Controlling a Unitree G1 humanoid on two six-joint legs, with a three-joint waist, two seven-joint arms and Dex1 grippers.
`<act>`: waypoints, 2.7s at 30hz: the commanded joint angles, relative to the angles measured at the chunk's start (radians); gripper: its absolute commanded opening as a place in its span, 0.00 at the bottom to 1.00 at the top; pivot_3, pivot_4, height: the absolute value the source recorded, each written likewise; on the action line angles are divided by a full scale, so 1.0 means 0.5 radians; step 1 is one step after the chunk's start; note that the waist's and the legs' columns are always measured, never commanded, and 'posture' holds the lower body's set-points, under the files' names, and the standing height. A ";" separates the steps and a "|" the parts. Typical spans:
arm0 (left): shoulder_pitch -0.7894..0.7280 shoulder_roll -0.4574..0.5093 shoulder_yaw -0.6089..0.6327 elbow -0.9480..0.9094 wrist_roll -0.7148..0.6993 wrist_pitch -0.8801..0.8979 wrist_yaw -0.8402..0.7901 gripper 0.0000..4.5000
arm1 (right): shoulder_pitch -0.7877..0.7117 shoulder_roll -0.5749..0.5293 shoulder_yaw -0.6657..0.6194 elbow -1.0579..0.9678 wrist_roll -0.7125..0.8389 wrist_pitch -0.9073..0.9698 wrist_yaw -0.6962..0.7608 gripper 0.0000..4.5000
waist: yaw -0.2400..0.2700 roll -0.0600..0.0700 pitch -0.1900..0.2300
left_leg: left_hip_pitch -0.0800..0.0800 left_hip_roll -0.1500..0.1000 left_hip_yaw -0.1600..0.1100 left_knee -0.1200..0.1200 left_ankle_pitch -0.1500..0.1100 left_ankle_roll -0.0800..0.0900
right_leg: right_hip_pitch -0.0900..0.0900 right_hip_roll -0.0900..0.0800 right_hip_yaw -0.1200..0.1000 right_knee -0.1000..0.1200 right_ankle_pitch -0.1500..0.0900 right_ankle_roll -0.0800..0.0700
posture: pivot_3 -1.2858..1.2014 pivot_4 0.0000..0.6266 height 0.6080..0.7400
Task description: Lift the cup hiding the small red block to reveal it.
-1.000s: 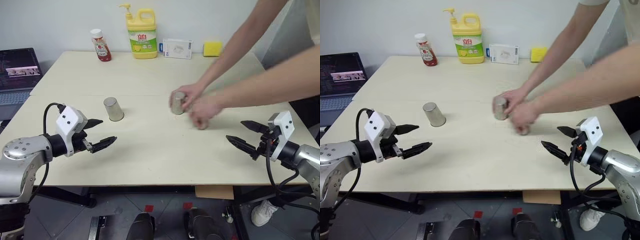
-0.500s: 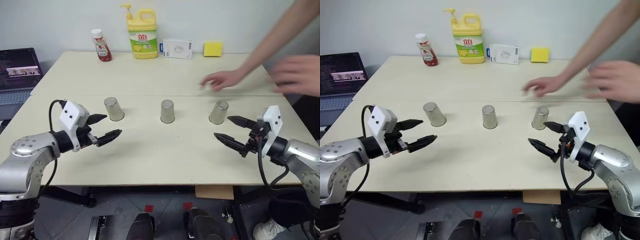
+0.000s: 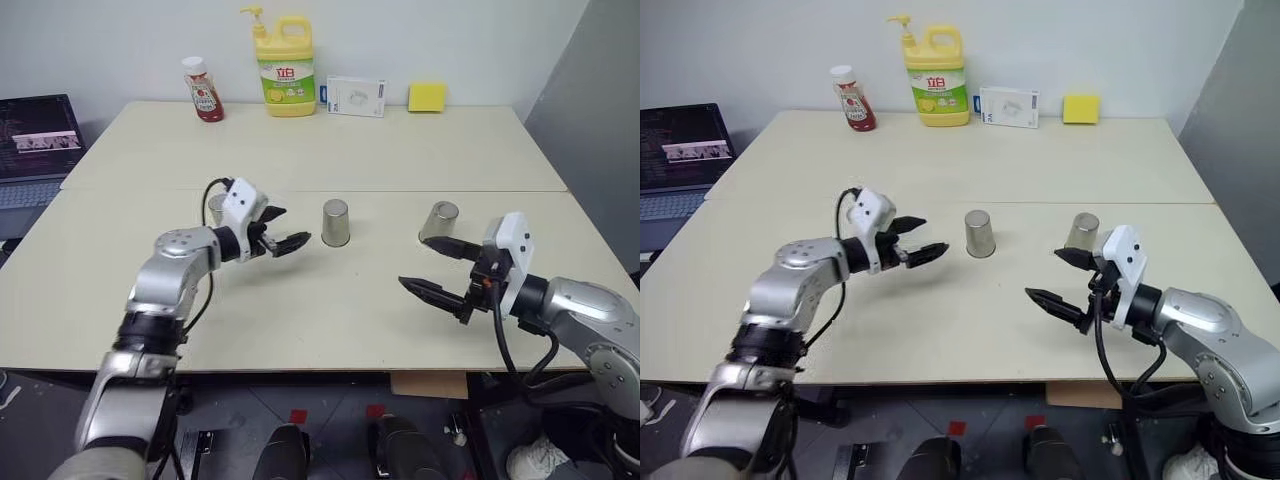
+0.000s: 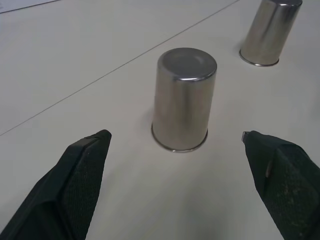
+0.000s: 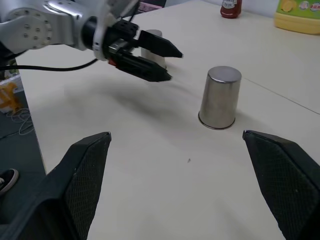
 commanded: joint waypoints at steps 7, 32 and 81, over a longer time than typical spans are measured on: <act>-0.517 -0.284 -0.055 0.834 0.248 -0.498 -0.013 1.00 | 0.032 -0.025 -0.039 -0.098 0.048 0.005 -0.028 1.00 | -0.001 0.000 0.000 | -0.003 -0.001 -0.001 0.001 0.000 0.000 | 0.000 0.000 -0.001 0.000 0.000 0.000 | 0.52 0.24 1.00; -0.832 -0.557 0.153 1.381 0.347 -0.794 0.194 0.59 | 0.101 -0.011 -0.032 -0.145 0.047 -0.005 -0.082 1.00 | -0.002 -0.001 0.000 | -0.008 -0.003 -0.004 0.001 0.000 0.000 | -0.003 0.000 -0.003 0.000 0.000 0.002 | 0.52 0.24 1.00; 0.059 0.325 0.324 -0.648 0.098 0.589 0.305 0.99 | -0.078 -0.066 -0.072 0.025 0.080 -0.002 -0.019 1.00 | -0.016 -0.002 0.000 | -0.001 0.000 -0.007 0.000 0.002 -0.003 | -0.002 -0.001 -0.005 0.004 0.001 0.002 | 0.52 0.24 1.00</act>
